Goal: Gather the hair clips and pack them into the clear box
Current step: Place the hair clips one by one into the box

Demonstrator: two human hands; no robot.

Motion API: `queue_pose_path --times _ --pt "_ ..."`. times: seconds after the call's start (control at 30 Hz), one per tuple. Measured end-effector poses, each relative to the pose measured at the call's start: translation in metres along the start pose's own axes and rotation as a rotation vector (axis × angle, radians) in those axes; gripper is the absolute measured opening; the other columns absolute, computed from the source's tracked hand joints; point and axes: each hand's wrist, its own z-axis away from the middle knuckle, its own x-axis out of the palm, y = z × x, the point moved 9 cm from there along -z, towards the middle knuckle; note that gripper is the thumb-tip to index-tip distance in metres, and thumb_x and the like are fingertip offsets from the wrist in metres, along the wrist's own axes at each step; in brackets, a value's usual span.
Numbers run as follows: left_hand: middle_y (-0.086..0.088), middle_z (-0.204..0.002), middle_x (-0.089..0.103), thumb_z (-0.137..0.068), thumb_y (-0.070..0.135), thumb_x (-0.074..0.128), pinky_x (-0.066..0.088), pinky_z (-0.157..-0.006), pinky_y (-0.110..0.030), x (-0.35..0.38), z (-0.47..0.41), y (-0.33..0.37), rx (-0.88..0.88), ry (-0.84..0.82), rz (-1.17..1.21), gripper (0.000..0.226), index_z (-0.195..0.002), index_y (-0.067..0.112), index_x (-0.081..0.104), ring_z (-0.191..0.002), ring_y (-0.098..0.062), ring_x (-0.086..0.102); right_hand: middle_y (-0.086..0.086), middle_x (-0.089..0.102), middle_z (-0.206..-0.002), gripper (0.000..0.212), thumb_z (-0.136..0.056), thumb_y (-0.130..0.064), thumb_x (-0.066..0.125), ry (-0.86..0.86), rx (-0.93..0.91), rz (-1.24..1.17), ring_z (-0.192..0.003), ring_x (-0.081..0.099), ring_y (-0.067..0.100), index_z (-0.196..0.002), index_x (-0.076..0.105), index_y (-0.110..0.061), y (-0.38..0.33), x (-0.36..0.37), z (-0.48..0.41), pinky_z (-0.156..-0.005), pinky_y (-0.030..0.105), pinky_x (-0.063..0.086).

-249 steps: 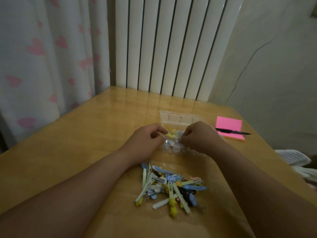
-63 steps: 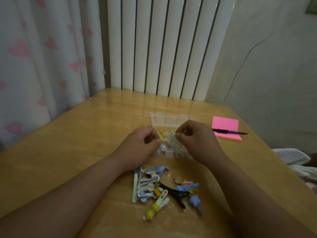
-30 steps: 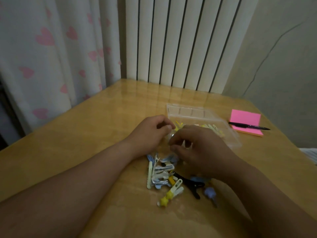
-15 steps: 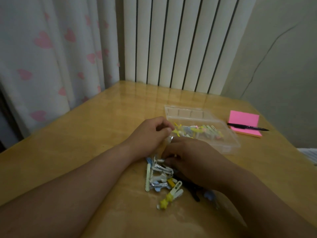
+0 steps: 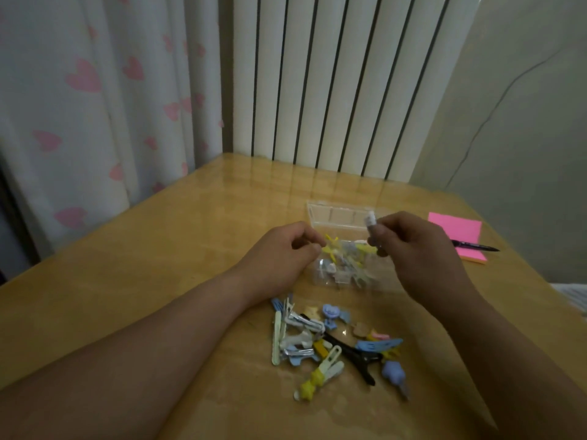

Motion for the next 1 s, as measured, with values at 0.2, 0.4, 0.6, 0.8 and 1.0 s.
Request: queue_pose_path --times 0.2,0.4,0.6,0.8,1.0 --pt "0.002 -0.094 0.069 -0.103 0.027 0.065 0.05 -0.077 -0.026 0.001 0.0 0.001 0.0 -0.004 0.01 0.01 -0.109 0.028 0.074 -0.083 -0.005 0.061 -0.009 0.071 -0.082 0.009 -0.097 -0.033 0.072 -0.057 0.029 0.189 -0.076 0.064 0.005 -0.092 0.075 -0.027 0.011 0.027 -0.003 -0.065 0.032 0.049" --pt "-0.001 -0.085 0.061 -0.101 0.026 0.067 0.048 -0.07 -0.029 0.0 -0.002 -0.001 -0.016 0.028 0.038 0.02 -0.121 0.027 0.063 -0.073 -0.009 0.055 -0.009 0.069 -0.077 0.009 -0.088 -0.033 0.081 -0.103 0.067 0.231 -0.07 0.065 0.008 -0.089 0.073 -0.028 0.006 0.049 -0.006 -0.064 0.033 0.055" --pt "0.003 -0.082 0.06 -0.101 0.025 0.067 0.046 -0.065 -0.021 0.0 -0.002 -0.001 -0.011 0.031 0.031 0.021 -0.122 0.025 0.063 -0.07 -0.005 0.055 -0.012 0.071 -0.079 0.008 -0.087 -0.031 0.078 -0.125 0.061 0.264 -0.078 0.066 0.008 -0.082 0.073 -0.029 0.008 0.054 -0.007 -0.071 0.035 0.057" --pt "0.001 -0.085 0.063 -0.102 0.027 0.066 0.05 -0.073 -0.029 -0.001 0.0 0.002 0.003 0.012 0.009 0.022 -0.123 0.025 0.064 -0.078 -0.009 0.059 -0.013 0.07 -0.082 0.005 -0.092 -0.031 0.073 -0.11 -0.02 0.243 -0.079 0.063 0.005 -0.089 0.073 -0.028 0.002 0.051 -0.001 -0.067 0.031 0.05" --pt "0.003 -0.089 0.066 -0.103 0.03 0.065 0.05 -0.071 -0.025 -0.001 0.002 0.002 0.004 -0.018 -0.012 0.013 -0.115 0.028 0.07 -0.077 -0.005 0.059 -0.015 0.069 -0.088 0.002 -0.093 -0.03 0.073 -0.146 -0.221 0.247 -0.085 0.062 0.001 -0.094 0.073 -0.032 -0.026 0.041 0.02 -0.072 0.026 0.049"
